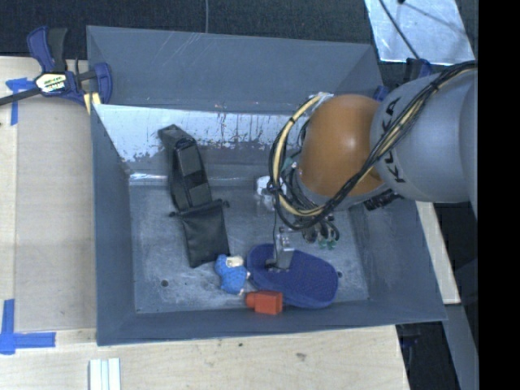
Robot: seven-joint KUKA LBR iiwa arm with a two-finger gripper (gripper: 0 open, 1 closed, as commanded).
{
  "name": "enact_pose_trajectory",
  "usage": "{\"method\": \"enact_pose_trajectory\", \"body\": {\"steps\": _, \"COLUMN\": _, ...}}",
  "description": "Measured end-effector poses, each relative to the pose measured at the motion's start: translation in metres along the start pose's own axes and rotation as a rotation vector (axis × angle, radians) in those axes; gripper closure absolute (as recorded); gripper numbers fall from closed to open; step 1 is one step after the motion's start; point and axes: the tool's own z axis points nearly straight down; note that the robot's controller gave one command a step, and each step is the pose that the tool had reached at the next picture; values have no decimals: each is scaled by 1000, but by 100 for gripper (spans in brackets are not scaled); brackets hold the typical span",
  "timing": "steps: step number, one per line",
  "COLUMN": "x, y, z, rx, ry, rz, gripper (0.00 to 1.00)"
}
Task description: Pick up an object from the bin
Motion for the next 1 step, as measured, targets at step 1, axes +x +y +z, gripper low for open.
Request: {"method": "enact_pose_trajectory", "body": {"steps": 1, "x": 25, "y": 4, "z": 40, "rx": 4, "ry": -11, "rz": 18, "gripper": 0}}
